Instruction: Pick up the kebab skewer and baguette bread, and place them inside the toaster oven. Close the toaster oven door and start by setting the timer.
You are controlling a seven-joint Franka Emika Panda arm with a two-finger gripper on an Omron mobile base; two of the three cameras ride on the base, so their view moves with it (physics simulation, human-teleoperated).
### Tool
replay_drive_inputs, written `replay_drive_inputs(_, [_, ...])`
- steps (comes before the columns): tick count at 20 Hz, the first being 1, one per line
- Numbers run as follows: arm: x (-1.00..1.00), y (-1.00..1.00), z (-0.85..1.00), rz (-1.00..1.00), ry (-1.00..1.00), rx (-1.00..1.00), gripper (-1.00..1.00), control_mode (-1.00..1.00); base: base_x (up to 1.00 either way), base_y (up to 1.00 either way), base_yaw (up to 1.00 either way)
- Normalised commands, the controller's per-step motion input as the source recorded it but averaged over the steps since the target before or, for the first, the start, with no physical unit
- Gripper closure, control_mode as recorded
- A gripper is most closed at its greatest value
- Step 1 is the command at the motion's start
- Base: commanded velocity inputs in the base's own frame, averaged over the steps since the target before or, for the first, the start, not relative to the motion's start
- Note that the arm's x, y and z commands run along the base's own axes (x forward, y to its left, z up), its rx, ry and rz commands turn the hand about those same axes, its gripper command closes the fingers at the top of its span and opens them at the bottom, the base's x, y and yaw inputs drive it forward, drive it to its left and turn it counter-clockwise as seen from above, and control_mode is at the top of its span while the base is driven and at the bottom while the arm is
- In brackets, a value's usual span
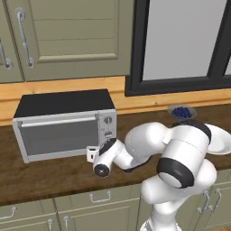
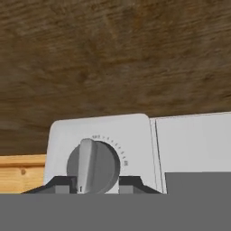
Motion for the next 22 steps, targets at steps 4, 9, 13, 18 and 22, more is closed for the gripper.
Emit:
replay_drive_inputs(4, [-0.35,-0.37,-0.62,0.0,0.0,0.03,1.0,-1.0,0.0,0.0,0.0])
replay_drive_inputs(9, [-0.04,-0.06,-0.6,0.0,0.0,0.06,1.0,-1.0,0.0,0.0,0.0])
replay_drive_inputs(13, [-0.25,0.0,-0.76,0.0,0.0,0.07,1.0,-1.0,0.0,0.0,0.0])
replay_drive_inputs(18, [-0.57,-0.14,-0.85,0.0,0.0,0.03,1.0,-1.0,0.0,0.0,0.0])
replay_drive_inputs(22, [-0.63,-0.29,-0.77,0.0,0.0,0.0,1.0,-1.0,0.0,0.0,0.0])
